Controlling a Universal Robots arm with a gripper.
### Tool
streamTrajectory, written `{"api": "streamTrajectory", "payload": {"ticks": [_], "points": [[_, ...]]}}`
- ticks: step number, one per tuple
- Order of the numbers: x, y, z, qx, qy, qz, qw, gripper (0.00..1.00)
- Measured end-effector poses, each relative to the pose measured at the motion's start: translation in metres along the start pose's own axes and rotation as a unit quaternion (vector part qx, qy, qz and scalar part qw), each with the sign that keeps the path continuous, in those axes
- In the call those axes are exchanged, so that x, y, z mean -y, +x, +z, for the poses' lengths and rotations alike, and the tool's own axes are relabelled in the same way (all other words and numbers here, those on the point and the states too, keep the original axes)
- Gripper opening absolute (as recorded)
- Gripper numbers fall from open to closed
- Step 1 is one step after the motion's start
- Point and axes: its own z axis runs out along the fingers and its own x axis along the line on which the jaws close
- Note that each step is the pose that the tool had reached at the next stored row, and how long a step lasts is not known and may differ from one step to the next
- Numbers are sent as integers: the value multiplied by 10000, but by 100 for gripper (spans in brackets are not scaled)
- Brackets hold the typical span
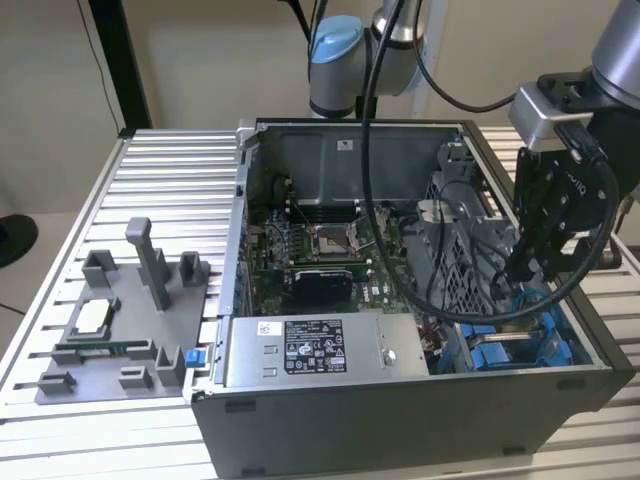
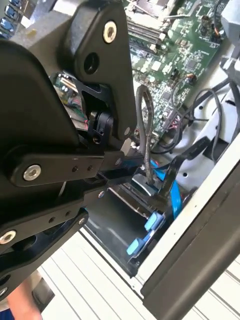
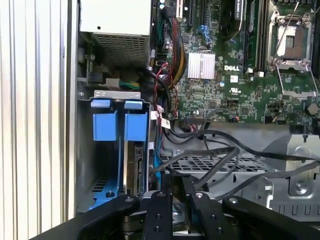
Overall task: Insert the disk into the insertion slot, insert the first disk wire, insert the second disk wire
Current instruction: 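Insert the first disk wire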
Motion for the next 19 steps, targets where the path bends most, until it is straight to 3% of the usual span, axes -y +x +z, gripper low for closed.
{"api": "streamTrajectory", "payload": {"ticks": [6,19], "points": [[11,135,18,0,-7,7,10000,0],[13,146,22,0,-8,7,10000,0]]}}
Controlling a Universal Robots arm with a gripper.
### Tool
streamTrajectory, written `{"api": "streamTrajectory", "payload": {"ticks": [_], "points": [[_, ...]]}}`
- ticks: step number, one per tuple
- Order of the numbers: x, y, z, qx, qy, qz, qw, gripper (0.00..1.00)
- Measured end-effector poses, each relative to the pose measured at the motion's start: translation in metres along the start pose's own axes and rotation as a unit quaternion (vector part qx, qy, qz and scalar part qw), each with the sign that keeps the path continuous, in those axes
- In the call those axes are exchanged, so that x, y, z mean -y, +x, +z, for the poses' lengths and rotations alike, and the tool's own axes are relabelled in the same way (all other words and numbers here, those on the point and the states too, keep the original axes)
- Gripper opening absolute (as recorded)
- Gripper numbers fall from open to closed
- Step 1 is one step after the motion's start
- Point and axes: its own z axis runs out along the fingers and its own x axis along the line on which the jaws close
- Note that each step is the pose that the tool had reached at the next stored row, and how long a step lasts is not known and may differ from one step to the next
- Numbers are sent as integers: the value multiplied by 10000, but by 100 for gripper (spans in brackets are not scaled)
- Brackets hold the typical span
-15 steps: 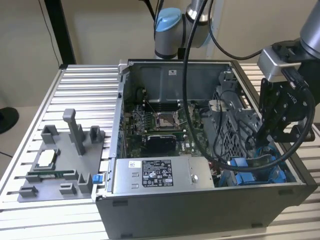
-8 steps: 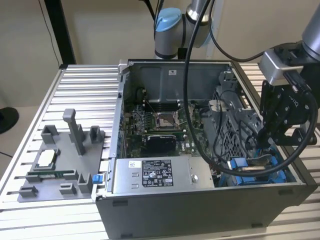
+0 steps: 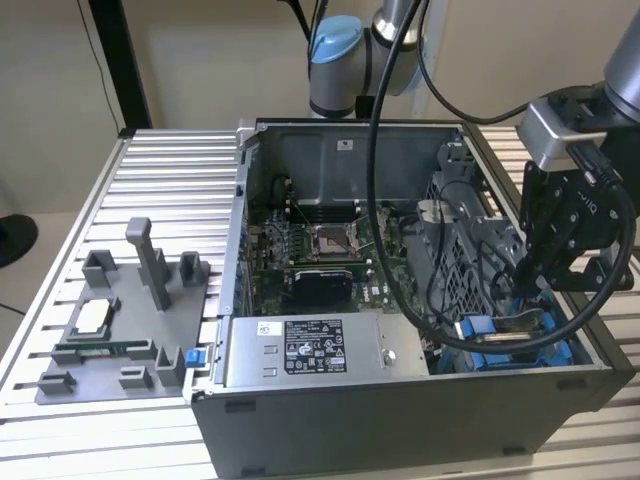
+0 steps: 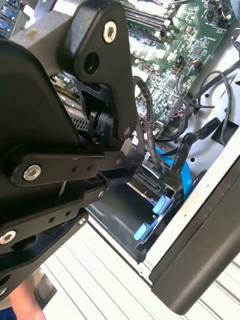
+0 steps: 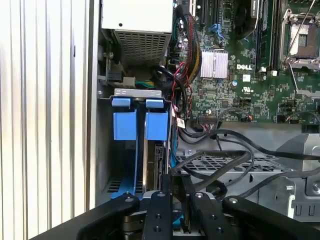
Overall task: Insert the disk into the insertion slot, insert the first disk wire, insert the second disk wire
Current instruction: 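Insert the first disk wire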
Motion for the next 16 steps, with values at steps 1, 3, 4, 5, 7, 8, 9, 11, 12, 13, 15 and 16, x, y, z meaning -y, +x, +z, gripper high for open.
{"api": "streamTrajectory", "payload": {"ticks": [1,3,4,5,7,8,9,11,12,13,15,16], "points": [[0,0,3,1,0,0,10000,0],[5,2,20,1,0,1,10000,0],[9,2,27,0,0,1,10000,0],[13,4,37,1,0,4,10000,0],[25,8,59,1,1,18,10000,0],[30,9,69,0,1,21,10000,0],[34,10,78,1,2,24,10000,0],[46,12,95,-1,2,27,10000,0],[56,13,108,-1,2,27,10000,0],[68,14,118,-1,2,28,10000,0],[85,23,127,-2,3,37,10000,0],[89,30,131,-1,4,46,10000,0]]}}
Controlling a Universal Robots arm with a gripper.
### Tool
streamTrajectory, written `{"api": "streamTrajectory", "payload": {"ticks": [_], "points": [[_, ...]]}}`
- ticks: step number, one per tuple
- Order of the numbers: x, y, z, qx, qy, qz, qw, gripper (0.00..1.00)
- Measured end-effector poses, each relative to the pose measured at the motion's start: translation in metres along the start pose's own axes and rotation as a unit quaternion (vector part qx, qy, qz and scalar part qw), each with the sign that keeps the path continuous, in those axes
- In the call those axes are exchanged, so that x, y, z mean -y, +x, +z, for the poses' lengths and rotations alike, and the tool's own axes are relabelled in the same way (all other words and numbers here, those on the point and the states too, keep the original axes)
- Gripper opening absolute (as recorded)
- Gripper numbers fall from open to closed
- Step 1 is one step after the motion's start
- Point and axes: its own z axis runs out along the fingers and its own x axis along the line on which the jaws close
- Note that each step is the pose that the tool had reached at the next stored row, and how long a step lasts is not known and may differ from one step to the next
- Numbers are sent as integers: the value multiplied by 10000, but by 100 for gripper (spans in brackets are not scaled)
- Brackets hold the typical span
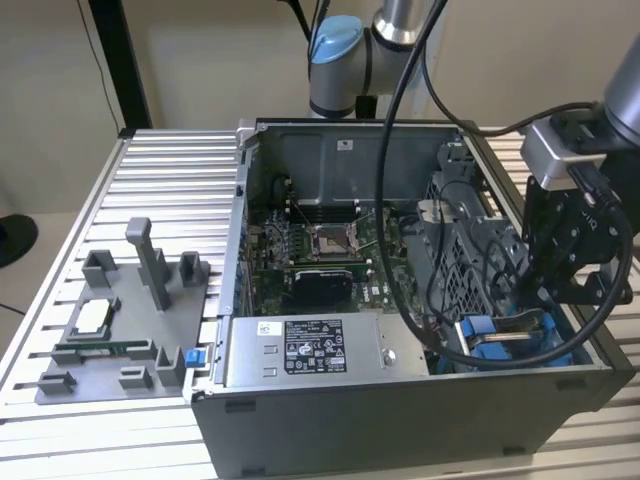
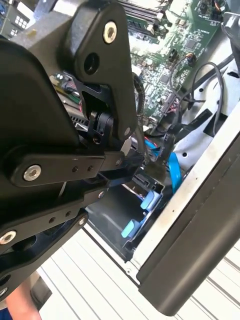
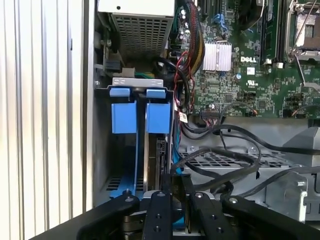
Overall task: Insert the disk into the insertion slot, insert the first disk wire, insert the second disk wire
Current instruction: 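Insert the first disk wire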
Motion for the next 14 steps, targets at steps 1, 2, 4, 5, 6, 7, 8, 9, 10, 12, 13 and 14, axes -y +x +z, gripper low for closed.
{"api": "streamTrajectory", "payload": {"ticks": [1,2,4,5,6,7,8,9,10,12,13,14], "points": [[5,6,3,1,0,6,10000,0],[9,15,5,1,1,13,10000,0],[10,37,10,-1,2,25,10000,0],[11,48,16,-1,2,31,10000,0],[11,59,21,-1,3,37,10000,0],[11,70,25,-2,4,45,10000,0],[11,76,31,-3,4,54,10000,0],[11,79,44,-4,5,63,10000,0],[12,80,52,-7,5,65,10000,0],[12,83,79,-8,6,72,10000,0],[12,83,87,-8,6,72,10000,0],[12,83,91,-9,6,73,10000,0]]}}
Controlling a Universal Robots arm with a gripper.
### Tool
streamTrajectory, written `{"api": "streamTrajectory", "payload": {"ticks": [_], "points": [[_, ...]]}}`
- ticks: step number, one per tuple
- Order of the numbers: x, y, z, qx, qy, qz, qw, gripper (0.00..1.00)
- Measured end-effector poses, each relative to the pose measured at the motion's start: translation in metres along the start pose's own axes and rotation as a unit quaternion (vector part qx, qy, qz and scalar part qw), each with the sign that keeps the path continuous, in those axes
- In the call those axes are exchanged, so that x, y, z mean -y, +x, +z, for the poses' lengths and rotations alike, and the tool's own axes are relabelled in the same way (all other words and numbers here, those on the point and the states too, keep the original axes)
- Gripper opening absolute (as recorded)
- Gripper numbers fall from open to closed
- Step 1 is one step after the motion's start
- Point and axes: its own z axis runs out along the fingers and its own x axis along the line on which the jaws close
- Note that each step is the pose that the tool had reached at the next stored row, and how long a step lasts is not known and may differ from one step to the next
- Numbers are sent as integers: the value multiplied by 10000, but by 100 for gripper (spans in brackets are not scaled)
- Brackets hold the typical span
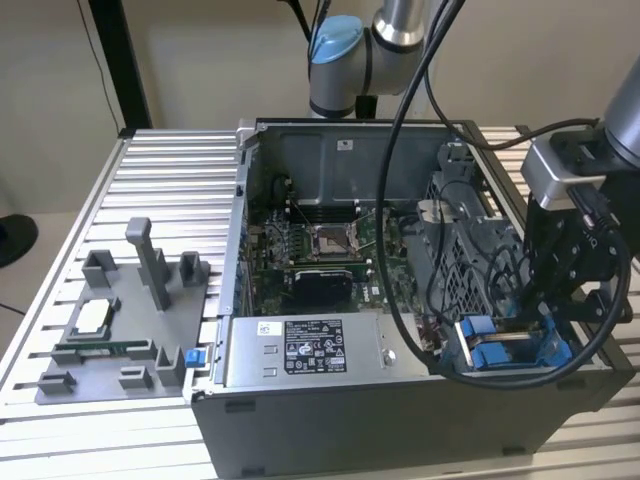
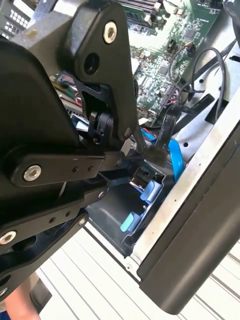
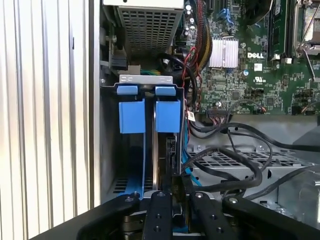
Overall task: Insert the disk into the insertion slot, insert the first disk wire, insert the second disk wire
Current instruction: 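Insert the first disk wire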
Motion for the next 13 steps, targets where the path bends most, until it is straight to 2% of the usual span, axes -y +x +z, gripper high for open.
{"api": "streamTrajectory", "payload": {"ticks": [13], "points": [[22,3,41,5,4,55,10000,0]]}}
